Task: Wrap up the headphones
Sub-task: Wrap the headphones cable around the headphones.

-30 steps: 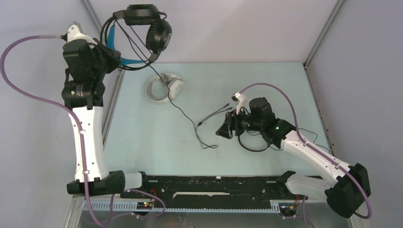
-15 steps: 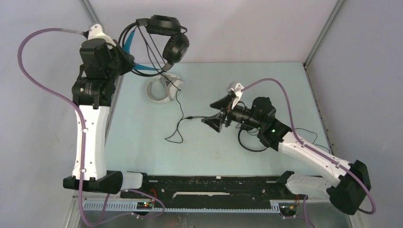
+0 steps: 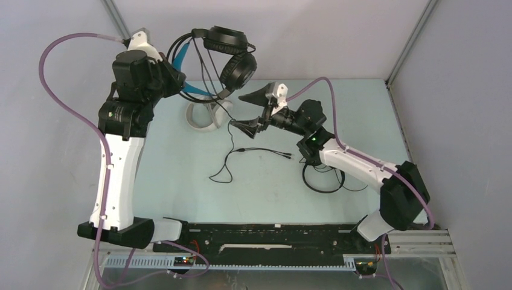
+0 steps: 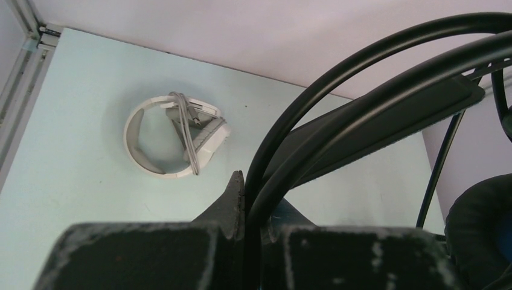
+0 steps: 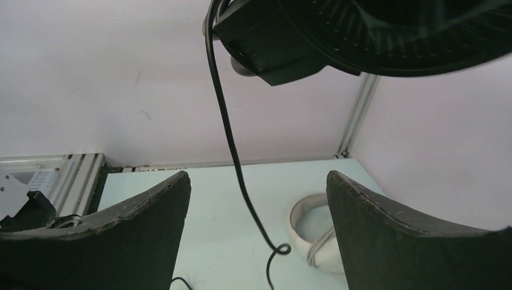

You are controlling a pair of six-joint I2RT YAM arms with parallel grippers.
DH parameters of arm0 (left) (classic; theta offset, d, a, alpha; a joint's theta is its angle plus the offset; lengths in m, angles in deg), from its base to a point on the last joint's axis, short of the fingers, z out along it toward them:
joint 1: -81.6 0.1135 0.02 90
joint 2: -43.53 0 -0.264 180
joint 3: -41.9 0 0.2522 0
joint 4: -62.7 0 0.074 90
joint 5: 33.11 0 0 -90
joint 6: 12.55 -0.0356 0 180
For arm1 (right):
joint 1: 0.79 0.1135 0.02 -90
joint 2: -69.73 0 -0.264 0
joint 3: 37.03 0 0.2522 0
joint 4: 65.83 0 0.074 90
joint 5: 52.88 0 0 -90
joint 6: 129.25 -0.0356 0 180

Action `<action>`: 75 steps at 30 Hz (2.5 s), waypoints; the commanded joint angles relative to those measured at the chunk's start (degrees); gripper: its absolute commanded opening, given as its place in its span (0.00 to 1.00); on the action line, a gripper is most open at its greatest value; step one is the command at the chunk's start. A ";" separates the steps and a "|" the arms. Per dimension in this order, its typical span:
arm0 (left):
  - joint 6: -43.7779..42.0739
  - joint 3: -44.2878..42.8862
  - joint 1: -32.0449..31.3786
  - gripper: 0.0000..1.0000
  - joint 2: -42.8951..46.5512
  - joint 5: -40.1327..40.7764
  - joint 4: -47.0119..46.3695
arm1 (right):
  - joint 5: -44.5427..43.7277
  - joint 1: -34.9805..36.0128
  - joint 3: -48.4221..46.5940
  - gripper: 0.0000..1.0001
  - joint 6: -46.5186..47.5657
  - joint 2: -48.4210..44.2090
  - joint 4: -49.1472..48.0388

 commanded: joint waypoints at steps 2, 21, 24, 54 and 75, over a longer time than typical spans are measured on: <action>1.58 -2.26 -1.75 0.00 2.62 -3.13 -5.09 | 7.23 0.37 -5.15 0.83 3.22 4.83 -5.65; 4.39 -6.12 -2.84 0.00 2.03 -6.97 -5.33 | 12.67 2.74 -7.19 0.57 -6.73 15.34 -14.90; 4.89 -6.58 -2.83 0.00 1.92 -7.43 -5.45 | 12.68 2.68 -7.19 0.47 -9.04 17.23 -17.29; 9.41 -3.21 -2.83 0.00 5.25 -23.29 -8.58 | -4.44 -4.72 12.76 0.07 -10.22 5.98 -18.46; -2.90 6.34 -2.85 0.00 6.91 -38.44 2.93 | -14.79 -8.77 12.77 0.12 -7.42 4.07 -27.73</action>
